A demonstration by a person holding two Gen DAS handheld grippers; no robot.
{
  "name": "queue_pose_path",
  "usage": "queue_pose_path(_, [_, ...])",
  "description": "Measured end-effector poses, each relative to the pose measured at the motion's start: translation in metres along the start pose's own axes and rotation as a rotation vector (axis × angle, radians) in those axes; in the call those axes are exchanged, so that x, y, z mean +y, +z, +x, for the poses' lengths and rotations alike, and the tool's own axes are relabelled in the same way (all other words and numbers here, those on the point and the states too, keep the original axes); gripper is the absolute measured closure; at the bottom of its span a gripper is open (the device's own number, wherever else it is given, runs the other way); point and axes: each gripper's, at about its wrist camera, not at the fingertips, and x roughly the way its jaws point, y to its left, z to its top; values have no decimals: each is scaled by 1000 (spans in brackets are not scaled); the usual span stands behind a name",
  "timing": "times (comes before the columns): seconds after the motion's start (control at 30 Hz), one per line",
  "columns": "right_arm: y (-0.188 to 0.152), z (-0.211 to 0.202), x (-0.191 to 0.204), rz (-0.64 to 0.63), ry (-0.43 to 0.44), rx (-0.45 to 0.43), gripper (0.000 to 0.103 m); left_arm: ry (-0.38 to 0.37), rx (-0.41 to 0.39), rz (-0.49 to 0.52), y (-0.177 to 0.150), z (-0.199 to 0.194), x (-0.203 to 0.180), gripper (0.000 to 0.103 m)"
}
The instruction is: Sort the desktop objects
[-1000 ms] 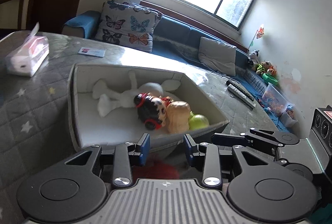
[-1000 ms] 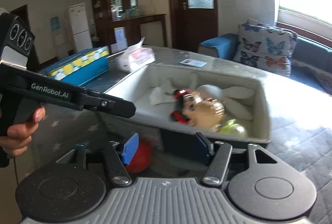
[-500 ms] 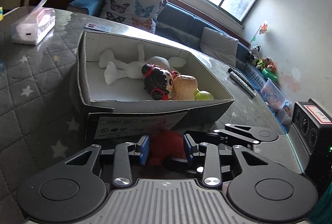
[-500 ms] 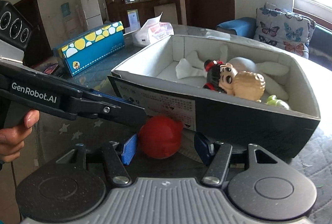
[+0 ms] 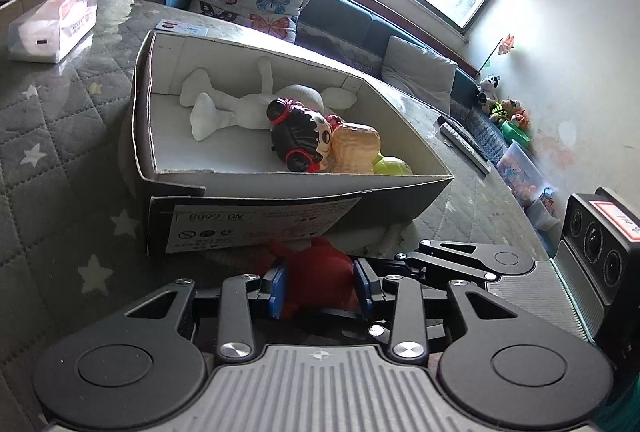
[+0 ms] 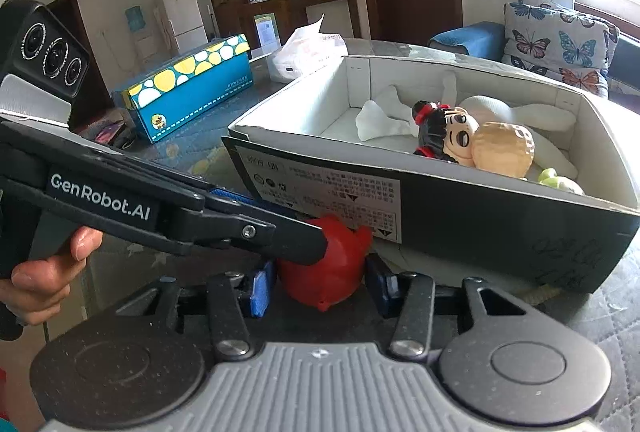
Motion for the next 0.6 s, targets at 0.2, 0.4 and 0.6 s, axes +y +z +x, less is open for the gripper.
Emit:
queue_pose_path(0.2, [-2,-24,7,-18,-17,-40,55,-34,-25,22,0,-15,-17,66])
queue_pose_path(0.4, [21,-56,8,-45,-47,-133,55,-45,-137,105,23,-37,-43,66])
queue_pose_path(0.6, [63,-49,-4,-66,-67,-177,55,-14,-183,123,62,-30,-39,65])
